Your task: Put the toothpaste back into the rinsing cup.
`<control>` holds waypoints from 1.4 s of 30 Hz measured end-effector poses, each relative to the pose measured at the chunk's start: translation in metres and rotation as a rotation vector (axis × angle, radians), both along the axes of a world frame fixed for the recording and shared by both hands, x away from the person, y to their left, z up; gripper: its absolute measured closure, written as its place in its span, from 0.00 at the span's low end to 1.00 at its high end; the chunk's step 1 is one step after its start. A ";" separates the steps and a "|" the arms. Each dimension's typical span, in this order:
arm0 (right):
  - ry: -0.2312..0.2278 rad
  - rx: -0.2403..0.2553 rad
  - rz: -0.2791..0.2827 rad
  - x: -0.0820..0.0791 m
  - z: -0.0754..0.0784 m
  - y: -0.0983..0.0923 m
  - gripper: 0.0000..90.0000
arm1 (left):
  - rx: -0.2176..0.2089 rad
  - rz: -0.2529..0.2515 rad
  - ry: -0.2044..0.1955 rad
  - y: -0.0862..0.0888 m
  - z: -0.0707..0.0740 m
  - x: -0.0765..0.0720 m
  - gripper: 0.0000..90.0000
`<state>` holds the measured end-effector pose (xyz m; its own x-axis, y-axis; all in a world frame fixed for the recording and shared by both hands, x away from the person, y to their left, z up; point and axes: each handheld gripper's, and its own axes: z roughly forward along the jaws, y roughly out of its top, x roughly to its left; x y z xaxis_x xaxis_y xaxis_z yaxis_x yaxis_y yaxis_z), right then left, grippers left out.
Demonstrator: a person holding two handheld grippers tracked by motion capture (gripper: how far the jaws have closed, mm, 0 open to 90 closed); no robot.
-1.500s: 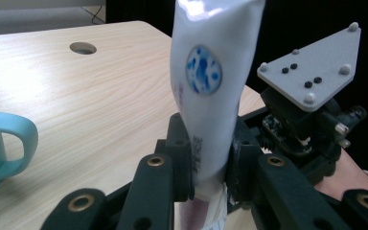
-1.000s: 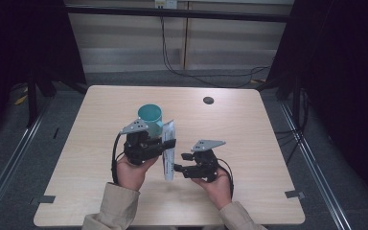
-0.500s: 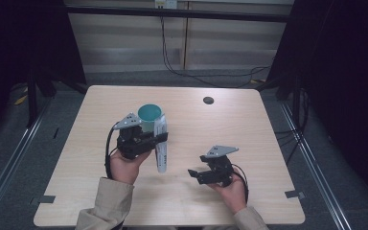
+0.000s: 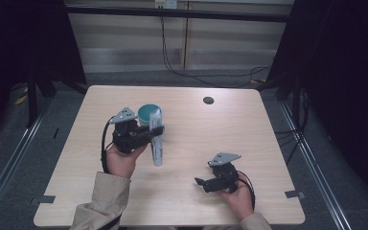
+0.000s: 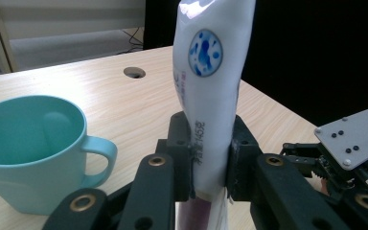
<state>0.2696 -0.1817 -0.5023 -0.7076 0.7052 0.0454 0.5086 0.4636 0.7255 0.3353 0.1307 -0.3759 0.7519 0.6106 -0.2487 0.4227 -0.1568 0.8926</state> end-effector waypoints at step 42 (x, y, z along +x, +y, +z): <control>-0.012 -0.018 -0.039 -0.007 -0.008 -0.018 0.15 | -0.003 0.080 -0.060 0.012 0.039 0.035 0.85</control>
<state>0.2625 -0.1993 -0.5105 -0.6803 0.7325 0.0241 0.5175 0.4568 0.7236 0.3705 0.1430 -0.3374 0.7145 0.6684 -0.2069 0.3798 -0.1221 0.9170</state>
